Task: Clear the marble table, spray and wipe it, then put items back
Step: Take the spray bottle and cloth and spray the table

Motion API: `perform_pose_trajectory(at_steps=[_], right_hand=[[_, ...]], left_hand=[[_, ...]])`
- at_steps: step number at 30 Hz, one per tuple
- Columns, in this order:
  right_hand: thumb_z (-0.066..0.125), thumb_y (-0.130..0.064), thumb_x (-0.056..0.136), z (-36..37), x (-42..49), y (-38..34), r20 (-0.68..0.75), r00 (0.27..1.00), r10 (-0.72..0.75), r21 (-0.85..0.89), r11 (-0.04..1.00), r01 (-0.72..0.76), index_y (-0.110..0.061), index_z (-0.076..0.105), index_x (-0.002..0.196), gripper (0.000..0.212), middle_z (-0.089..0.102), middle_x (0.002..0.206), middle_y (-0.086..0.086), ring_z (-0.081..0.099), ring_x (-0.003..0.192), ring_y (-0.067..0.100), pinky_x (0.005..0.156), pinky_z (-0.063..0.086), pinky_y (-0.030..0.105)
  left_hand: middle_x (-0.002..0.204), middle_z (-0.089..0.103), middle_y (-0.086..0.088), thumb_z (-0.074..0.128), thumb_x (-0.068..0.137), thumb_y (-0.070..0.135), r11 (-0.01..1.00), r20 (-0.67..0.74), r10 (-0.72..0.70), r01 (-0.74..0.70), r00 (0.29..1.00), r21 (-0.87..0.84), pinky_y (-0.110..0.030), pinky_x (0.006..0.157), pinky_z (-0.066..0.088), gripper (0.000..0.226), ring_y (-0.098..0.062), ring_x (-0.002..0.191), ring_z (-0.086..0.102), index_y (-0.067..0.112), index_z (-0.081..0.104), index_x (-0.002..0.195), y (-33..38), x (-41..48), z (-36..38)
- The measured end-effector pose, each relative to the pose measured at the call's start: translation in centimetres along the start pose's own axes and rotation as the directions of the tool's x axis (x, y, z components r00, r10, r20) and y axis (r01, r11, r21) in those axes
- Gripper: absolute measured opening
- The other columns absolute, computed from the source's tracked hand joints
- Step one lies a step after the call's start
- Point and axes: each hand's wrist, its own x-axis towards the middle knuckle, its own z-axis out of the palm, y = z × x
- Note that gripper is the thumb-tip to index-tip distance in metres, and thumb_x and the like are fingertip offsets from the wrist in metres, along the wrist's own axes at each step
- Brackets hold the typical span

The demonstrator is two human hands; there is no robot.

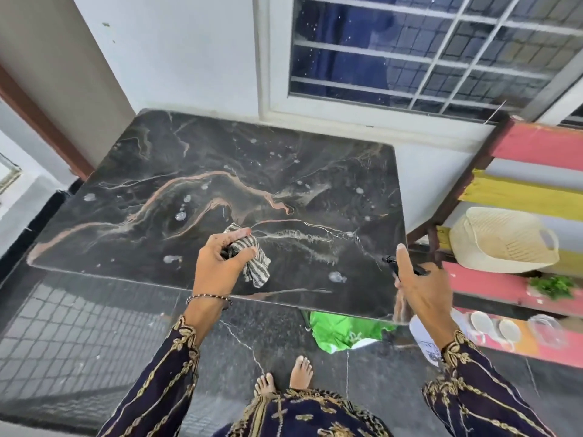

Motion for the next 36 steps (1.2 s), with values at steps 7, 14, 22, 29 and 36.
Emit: perform_pose_trajectory(at_steps=[7,14,22,29,36], right_hand=[[0.056,-0.065,0.092,-3.9,-3.5,3.8,-0.063,0.998,0.001,0.07,0.998,0.003,0.006,0.063,0.062,0.077,0.063,0.048,0.015,0.066,0.051,0.035,0.061,0.056,0.041],[0.054,-0.075,0.084,-4.7,-3.3,5.4,-0.156,0.982,0.106,0.119,0.989,-0.087,-0.01,0.068,0.066,0.069,0.072,0.062,0.007,0.071,0.068,0.029,0.08,0.059,0.047],[0.044,-0.08,0.086,-3.9,3.1,3.9,-0.141,0.99,0.008,0.107,0.994,0.008,-0.011,0.065,0.055,0.078,0.068,0.053,0.005,0.068,0.053,0.024,0.069,0.06,0.044],[0.049,-0.069,0.091,-3.0,13.6,0.5,0.01,0.998,-0.061,0.194,0.979,0.058,-0.013,0.059,0.049,0.071,0.066,0.05,0.005,0.065,0.047,0.027,0.056,0.057,0.038],[0.031,-0.084,0.086,-1.7,24.1,-1.5,-0.004,0.991,-0.133,0.001,0.991,0.133,-0.014,0.068,0.071,0.081,0.069,0.075,0.004,0.064,0.076,0.031,0.075,0.052,0.038]], left_hand=[[0.111,0.064,0.003,0.079,0.073,0.014,0.999,0.18,-0.008,0.001,0.984,0.04,-0.028,0.09,0.049,0.04,-0.011,0.098,0.064,0.025,0.071,0.111,-1.3,-0.2,3.4],[0.114,0.065,-0.001,0.077,0.074,0.014,0.993,0.267,0.059,-0.083,0.962,0.08,-0.03,0.096,0.049,0.04,-0.011,0.102,0.063,0.025,0.07,0.112,0.3,-0.4,7.1],[0.115,0.065,0.005,0.077,0.074,0.011,0.994,0.254,0.069,-0.087,0.965,0.06,-0.023,0.093,0.046,0.038,-0.009,0.106,0.06,0.027,0.071,0.109,1.9,0.6,11.2],[0.112,0.067,0.004,0.078,0.075,0.012,0.998,0.145,0.054,-0.058,0.988,0.024,-0.013,0.079,0.049,0.037,0.005,0.094,0.062,0.027,0.07,0.108,3.7,1.1,18.1],[0.109,0.068,0.006,0.08,0.074,0.014,1.0,0.011,-0.013,0.013,1.0,-0.026,-0.022,0.069,0.046,0.036,-0.007,0.073,0.059,0.032,0.072,0.104,6.0,1.6,26.5]])
